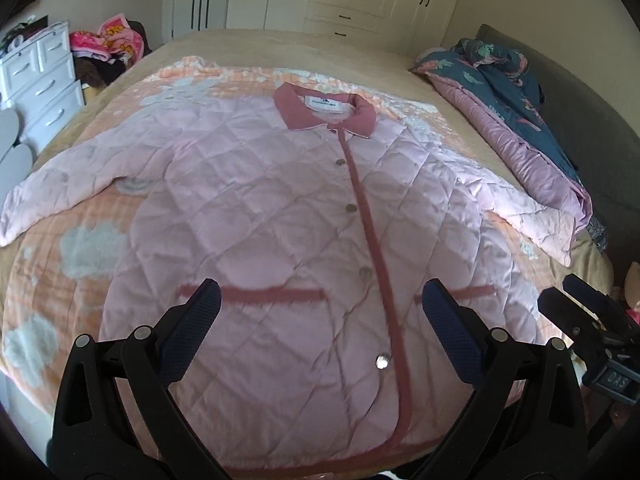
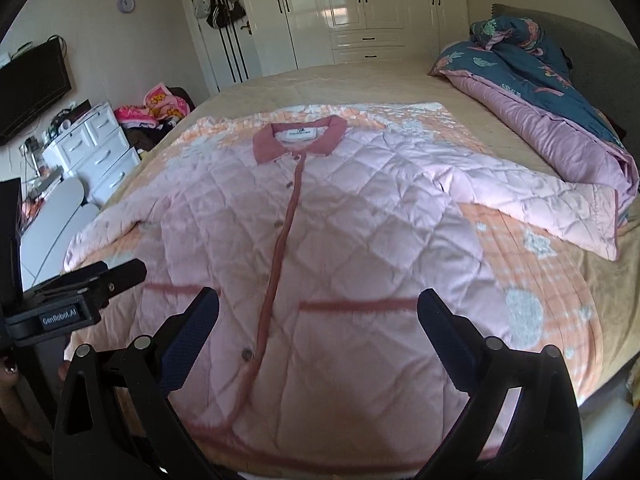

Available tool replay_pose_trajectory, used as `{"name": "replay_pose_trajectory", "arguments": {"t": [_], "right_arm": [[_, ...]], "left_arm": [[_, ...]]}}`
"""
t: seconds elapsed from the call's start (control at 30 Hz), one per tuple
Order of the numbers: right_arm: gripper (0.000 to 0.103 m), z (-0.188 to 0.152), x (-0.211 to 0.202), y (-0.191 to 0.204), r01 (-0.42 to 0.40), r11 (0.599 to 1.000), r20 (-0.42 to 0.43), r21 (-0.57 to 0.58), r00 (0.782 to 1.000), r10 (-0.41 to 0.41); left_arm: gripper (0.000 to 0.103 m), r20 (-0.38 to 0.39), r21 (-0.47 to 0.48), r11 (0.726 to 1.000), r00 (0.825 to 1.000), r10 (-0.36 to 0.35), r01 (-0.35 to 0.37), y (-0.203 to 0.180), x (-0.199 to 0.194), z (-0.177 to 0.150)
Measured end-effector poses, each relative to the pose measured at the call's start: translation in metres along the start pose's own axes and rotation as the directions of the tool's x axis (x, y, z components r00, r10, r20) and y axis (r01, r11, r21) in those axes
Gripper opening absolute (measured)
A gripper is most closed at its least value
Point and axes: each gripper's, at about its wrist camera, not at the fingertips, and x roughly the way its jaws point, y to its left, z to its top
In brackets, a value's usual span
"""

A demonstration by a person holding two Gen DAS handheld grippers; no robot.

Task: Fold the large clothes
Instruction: 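Reach the right tool to the jacket sleeve cuff and grasp it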

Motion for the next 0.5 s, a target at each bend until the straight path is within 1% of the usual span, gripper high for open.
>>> {"name": "replay_pose_trajectory", "arguments": {"t": [0.17, 0.3, 0.37, 0.5], "right_arm": [[0.099, 0.030, 0.020, -0.017, -0.006, 0.999, -0.006, 0.039, 1.000, 0.006], [0.099, 0.051, 0.040, -0.047, -0.001, 0.993, -0.014, 0.119, 1.000, 0.002], [0.099, 0.060, 0.047, -0.061, 0.002, 0.989, -0.009, 0.147, 1.000, -0.001], [0.099, 0.072, 0.060, -0.091, 0.051, 0.978, 0.003, 0.200, 0.999, -0.053]], "left_arm": [[0.094, -0.002, -0.004, 1.000, 1.000, -0.012, 0.012, -0.005, 0.016, 0.025], [0.094, -0.016, -0.025, 0.999, 1.000, -0.021, 0.021, -0.006, 0.035, 0.048], [0.094, -0.017, -0.024, 1.000, 1.000, -0.008, 0.008, -0.008, 0.046, 0.060], [0.094, -0.035, -0.019, 1.000, 0.999, 0.000, 0.000, -0.013, 0.068, 0.082]]}}
